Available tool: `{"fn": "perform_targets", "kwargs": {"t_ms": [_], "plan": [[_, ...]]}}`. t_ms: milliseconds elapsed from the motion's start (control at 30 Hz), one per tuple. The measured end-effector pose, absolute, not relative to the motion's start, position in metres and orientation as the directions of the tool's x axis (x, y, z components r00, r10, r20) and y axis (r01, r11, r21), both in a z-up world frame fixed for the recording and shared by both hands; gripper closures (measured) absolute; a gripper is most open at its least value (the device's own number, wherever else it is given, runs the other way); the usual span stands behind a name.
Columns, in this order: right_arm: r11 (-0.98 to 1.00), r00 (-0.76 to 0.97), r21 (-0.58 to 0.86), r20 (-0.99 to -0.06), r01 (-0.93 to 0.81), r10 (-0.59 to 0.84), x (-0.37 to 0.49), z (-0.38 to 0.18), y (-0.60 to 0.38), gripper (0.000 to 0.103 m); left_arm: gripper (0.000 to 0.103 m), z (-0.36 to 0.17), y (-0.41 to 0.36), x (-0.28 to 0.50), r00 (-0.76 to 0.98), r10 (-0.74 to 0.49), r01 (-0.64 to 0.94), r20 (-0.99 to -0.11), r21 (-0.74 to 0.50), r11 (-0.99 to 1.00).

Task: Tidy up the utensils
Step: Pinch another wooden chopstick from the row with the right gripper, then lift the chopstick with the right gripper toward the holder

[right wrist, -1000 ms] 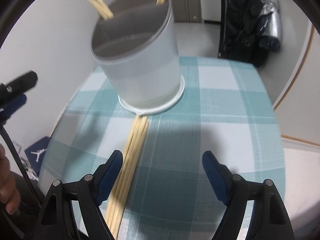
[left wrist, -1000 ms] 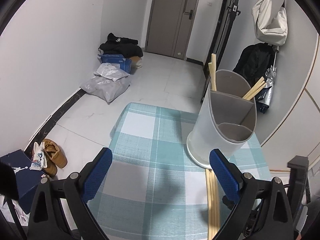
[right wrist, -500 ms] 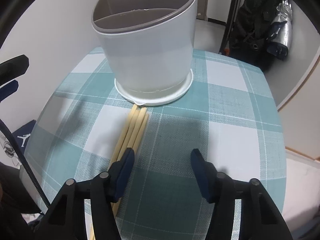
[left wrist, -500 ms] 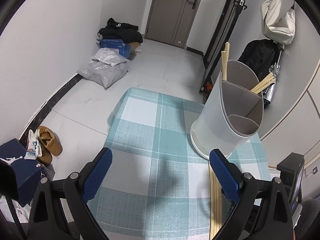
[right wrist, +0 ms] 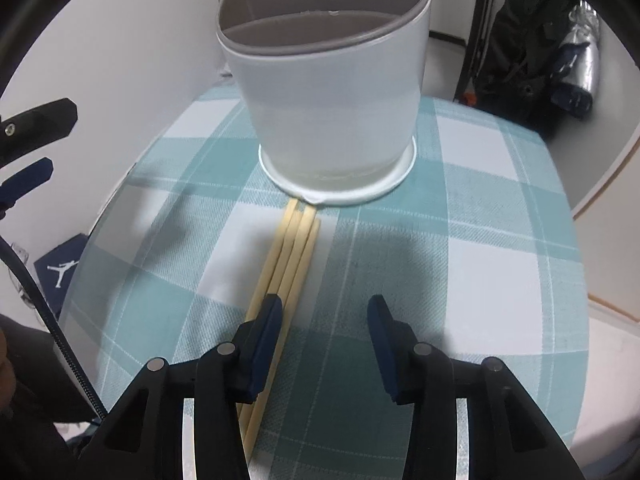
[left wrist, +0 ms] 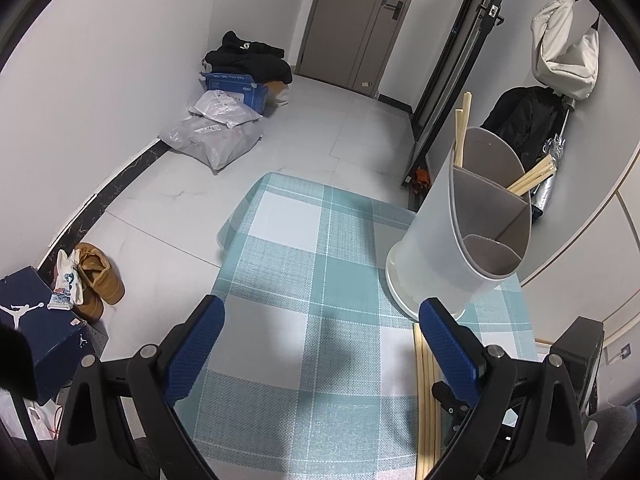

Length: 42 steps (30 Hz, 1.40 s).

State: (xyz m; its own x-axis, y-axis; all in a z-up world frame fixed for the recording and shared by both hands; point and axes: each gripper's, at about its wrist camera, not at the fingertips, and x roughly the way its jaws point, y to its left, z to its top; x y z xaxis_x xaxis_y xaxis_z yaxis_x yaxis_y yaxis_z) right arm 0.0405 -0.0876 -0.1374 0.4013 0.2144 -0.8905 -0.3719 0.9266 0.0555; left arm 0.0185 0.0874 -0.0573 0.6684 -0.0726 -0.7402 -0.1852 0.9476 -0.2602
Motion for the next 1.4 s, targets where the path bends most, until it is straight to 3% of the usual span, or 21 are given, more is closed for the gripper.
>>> {"fn": "perform_targets", "kwargs": {"t_ms": [100,133,200,467,533,633,833,1067,1200,1400], "plan": [[0.931,0.408,0.037,-0.892,-0.363,0.195,0.042,-0.137,-0.087,0.063,0.007,-0.057,0.088,0.018,0.669,-0.068,-0.19,-0.74,-0.259,0.947],[0.933,0.408,0.03,-0.894,-0.357,0.185,0.042,-0.138,-0.087,0.07,0.007,-0.057,0.088,0.018,0.669,-0.069,-0.191,-0.74,-0.261,0.946],[0.937,0.41,0.012,-0.897,-0.349,0.164,0.042,-0.139,-0.087,0.075,0.007,-0.057,0.089,0.018,0.669,-0.069,-0.193,-0.74,-0.262,0.946],[0.928,0.413,0.003,-0.895,-0.372,0.169,0.044,-0.139,-0.075,0.076,0.007,-0.058,0.092,0.02,0.666,-0.066,-0.199,-0.743,-0.263,0.944],[0.922,0.4,0.02,-0.897,-0.386,0.187,0.047,-0.14,-0.077,0.094,0.007,-0.058,0.093,0.02,0.664,-0.061,-0.204,-0.745,-0.258,0.944],[0.916,0.369,0.064,-0.902,-0.397,0.223,0.047,-0.139,-0.082,0.098,0.007,-0.058,0.094,0.02,0.666,-0.066,-0.208,-0.743,-0.269,0.94],[0.892,0.29,0.121,-0.919,-0.435,0.266,0.032,-0.135,-0.092,0.098,0.007,-0.055,0.096,0.019,0.671,-0.072,-0.217,-0.738,-0.288,0.933],[0.867,0.268,0.069,-0.936,-0.494,0.227,0.035,-0.133,-0.083,0.097,0.007,-0.059,0.098,0.022,0.655,-0.069,-0.237,-0.753,-0.291,0.927],[0.859,0.281,0.055,-0.933,-0.51,0.226,0.045,-0.132,-0.071,0.09,0.007,-0.066,0.098,0.024,0.631,-0.07,-0.243,-0.773,-0.282,0.928],[0.851,0.3,0.066,-0.919,-0.521,0.256,0.053,-0.131,-0.066,0.093,0.007,-0.077,0.09,0.032,0.583,-0.072,-0.229,-0.809,-0.249,0.941]]}}
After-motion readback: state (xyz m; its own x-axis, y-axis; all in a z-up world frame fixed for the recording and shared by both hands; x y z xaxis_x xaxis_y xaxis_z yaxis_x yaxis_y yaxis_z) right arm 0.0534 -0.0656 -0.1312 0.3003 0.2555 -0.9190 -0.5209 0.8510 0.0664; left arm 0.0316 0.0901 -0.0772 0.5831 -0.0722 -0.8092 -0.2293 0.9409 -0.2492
